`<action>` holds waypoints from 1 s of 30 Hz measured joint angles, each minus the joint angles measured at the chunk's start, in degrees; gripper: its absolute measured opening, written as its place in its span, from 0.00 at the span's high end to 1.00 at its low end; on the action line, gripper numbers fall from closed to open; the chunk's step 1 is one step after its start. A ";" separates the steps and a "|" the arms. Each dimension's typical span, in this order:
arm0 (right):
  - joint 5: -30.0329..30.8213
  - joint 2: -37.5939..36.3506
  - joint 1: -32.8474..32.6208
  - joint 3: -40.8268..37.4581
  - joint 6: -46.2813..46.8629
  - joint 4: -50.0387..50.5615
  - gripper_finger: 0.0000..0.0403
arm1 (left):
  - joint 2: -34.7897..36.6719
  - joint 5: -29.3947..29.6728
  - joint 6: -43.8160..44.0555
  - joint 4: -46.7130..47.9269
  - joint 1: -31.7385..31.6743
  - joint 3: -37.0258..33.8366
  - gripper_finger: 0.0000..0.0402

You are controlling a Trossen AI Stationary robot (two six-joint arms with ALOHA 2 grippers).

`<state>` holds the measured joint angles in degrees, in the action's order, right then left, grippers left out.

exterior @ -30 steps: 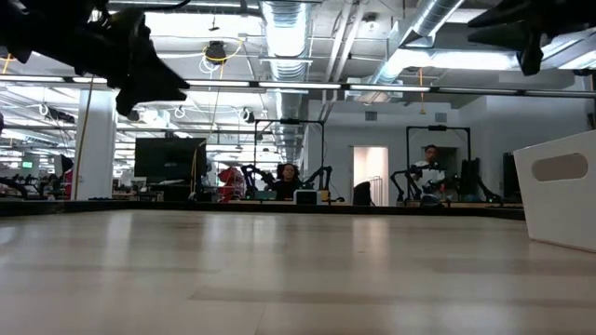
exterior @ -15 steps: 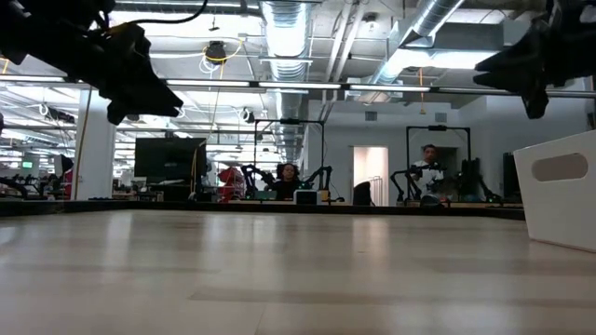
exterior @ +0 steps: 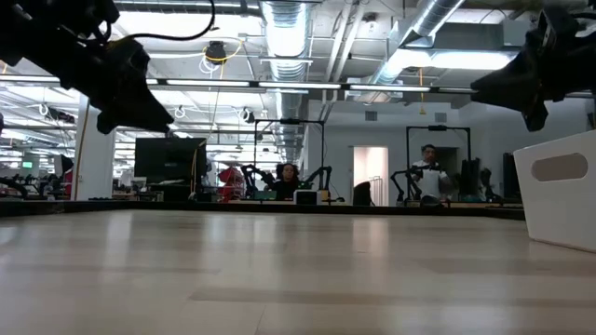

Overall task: Sort blocks by size
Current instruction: Return to Home Position

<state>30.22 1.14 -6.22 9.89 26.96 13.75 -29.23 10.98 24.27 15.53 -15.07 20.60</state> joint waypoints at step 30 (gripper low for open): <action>-0.24 -0.88 -0.02 0.28 -7.08 19.74 0.70 | 0.00 -0.02 0.00 6.17 0.00 0.00 0.71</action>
<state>29.98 0.25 -6.24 10.17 19.88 33.50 -29.23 10.96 24.27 21.69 -15.07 20.60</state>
